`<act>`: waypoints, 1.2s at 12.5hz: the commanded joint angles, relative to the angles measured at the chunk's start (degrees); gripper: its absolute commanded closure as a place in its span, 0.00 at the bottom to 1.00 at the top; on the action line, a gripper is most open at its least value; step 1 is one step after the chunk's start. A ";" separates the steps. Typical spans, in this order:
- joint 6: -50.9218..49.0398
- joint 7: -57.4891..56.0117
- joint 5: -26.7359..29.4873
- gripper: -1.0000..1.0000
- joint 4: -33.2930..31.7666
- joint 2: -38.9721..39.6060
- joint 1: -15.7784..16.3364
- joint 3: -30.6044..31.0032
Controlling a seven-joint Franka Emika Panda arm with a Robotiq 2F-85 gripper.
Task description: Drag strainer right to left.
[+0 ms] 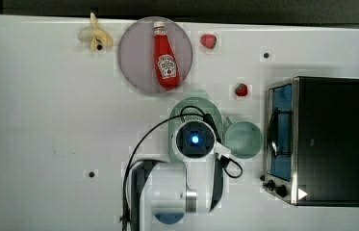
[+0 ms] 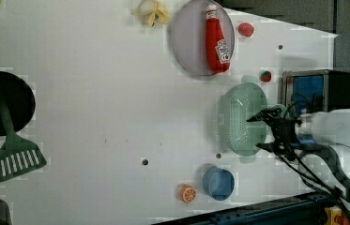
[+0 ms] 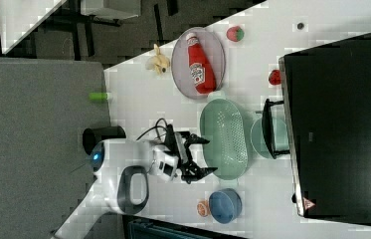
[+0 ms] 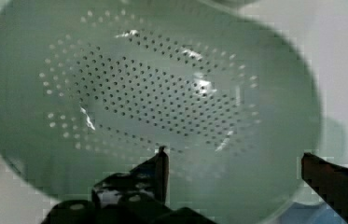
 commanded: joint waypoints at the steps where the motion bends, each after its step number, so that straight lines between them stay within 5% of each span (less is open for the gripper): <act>1: 8.24 11.76 -0.61 0.00 1.02 2.90 0.94 1.45; 7: 22.96 15.68 -0.57 0.00 0.98 15.53 1.69 1.77; 15: 25.16 24.11 0.15 0.00 1.35 18.03 5.57 3.58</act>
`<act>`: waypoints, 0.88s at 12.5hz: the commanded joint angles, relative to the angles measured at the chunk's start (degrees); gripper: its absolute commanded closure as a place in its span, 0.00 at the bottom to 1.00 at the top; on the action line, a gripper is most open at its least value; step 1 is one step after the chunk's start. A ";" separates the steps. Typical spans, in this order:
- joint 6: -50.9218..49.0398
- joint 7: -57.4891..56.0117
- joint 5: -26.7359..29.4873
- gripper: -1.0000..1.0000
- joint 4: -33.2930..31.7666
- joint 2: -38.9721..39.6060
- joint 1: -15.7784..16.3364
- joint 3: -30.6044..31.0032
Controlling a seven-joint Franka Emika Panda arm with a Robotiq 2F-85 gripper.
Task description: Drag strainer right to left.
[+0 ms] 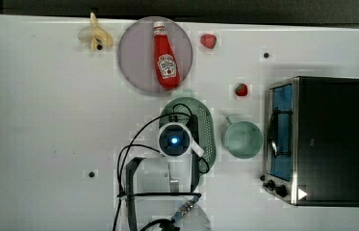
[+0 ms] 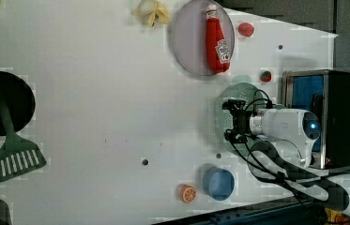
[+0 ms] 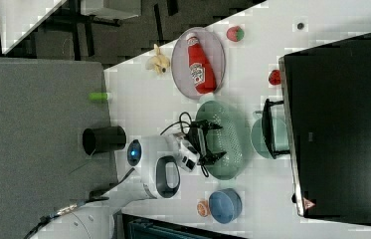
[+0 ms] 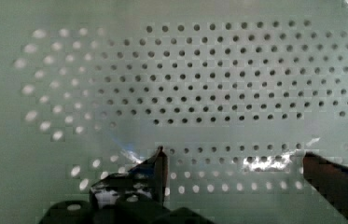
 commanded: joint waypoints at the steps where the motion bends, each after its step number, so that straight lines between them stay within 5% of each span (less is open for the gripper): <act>1: -0.11 5.75 0.18 0.00 0.28 -1.72 4.02 0.91; 11: -6.58 12.38 3.58 0.00 6.59 1.27 13.68 1.39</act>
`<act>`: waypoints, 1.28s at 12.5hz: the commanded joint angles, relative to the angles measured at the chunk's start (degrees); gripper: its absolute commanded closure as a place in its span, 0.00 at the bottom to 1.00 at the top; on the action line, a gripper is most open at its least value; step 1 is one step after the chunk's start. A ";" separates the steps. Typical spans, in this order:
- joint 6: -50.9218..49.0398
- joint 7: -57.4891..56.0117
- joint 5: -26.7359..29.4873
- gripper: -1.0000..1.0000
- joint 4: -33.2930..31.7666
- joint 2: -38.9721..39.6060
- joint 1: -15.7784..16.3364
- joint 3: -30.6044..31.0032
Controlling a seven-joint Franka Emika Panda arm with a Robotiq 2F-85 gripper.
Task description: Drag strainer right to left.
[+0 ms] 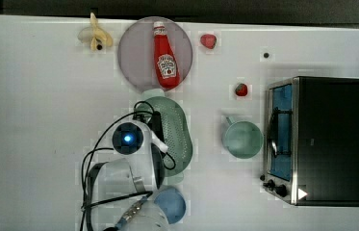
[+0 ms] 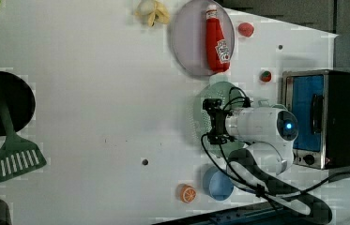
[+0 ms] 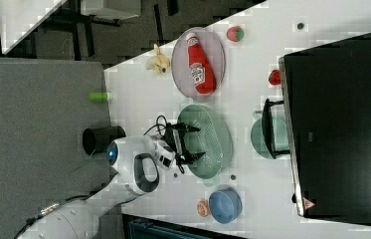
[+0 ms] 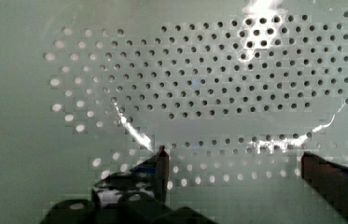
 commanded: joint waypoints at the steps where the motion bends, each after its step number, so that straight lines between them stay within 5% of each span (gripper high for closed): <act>1: -4.19 7.43 3.22 0.00 4.10 1.07 2.93 1.09; 16: -10.16 19.16 8.53 0.00 16.70 7.26 16.37 1.25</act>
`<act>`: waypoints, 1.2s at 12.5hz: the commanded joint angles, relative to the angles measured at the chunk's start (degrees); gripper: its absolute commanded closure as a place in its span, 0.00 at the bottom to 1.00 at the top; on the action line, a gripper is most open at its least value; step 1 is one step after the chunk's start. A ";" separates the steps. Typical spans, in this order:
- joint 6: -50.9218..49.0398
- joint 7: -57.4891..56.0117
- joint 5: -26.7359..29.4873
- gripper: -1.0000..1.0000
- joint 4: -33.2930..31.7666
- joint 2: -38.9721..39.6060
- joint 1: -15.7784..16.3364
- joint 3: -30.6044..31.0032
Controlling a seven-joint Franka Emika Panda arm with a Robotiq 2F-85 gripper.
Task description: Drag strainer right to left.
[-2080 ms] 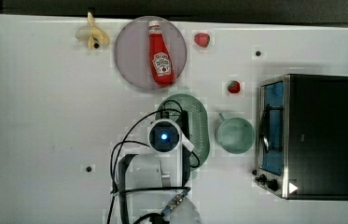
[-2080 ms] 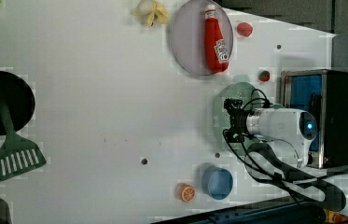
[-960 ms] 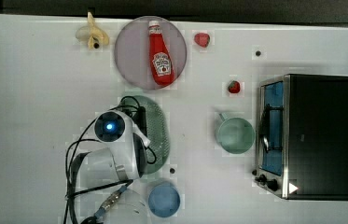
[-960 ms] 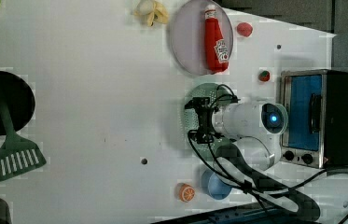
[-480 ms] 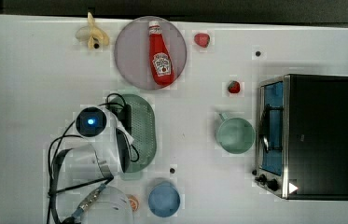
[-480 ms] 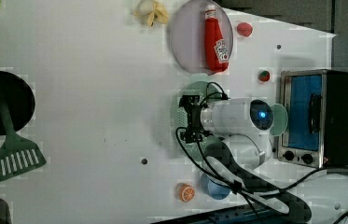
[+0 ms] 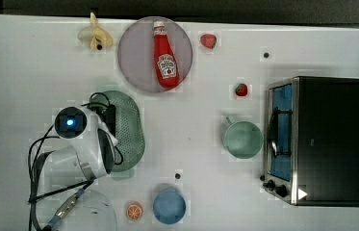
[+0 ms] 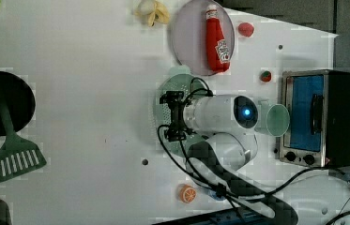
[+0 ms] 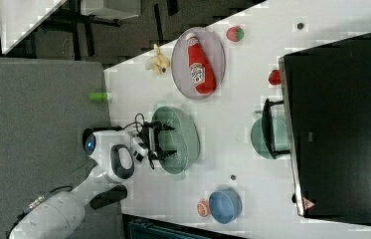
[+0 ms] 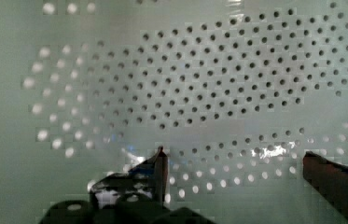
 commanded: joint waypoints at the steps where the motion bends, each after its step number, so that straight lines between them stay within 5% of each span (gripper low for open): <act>1: -1.81 7.32 -1.21 0.00 3.04 0.64 4.13 0.64; 15: -4.73 14.12 1.72 0.00 15.31 7.84 11.25 0.65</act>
